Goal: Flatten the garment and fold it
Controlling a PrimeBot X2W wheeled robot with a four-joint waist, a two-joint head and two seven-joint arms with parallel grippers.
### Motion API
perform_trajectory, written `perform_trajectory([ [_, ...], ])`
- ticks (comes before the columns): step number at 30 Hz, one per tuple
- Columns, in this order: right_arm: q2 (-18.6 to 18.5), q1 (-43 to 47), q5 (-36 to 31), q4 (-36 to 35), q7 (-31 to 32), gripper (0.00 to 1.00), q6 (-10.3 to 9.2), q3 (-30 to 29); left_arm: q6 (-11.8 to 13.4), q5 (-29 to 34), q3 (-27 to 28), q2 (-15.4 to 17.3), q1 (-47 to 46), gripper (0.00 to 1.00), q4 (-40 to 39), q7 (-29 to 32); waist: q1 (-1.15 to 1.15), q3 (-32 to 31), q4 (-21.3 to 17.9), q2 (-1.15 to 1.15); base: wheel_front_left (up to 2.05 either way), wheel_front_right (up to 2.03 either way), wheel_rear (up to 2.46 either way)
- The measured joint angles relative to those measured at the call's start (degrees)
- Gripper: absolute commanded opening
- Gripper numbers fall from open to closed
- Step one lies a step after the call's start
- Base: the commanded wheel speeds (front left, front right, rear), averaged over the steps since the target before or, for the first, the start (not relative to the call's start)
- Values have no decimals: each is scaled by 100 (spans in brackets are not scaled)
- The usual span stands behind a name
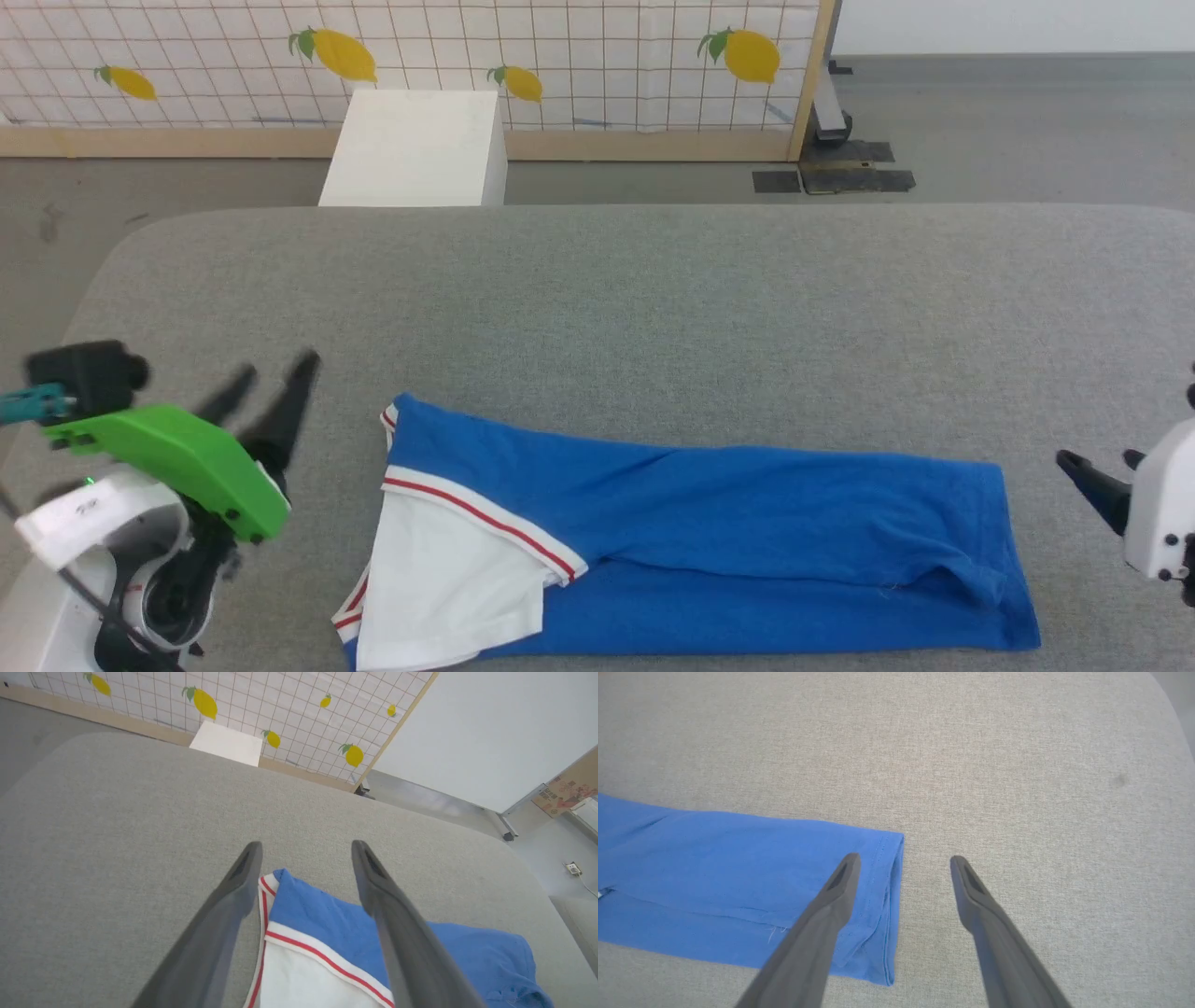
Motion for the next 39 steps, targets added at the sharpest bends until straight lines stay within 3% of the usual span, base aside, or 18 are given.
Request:
perform_trajectory([
  [5,-62,133,8,-23,102,100,0,-178,-279,864,155,-122,-52,100,238,-1636,0,135,0,0,0,0,0],
  [12,-279,286,201,235,159,100,0,192,-359,1701,16,-441,-51,100,877,-3217,0,458,19,0,0,0,0],
  [24,-641,174,666,806,-238,100,-1,1244,-359,2351,68,-845,-114,100,1198,-3626,1,953,141,0,0,0,0],
  [39,-821,-414,1158,1025,-459,100,-1,2198,-660,2626,409,-1195,-99,100,1254,-3628,0,1030,171,0,0,0,0],
])
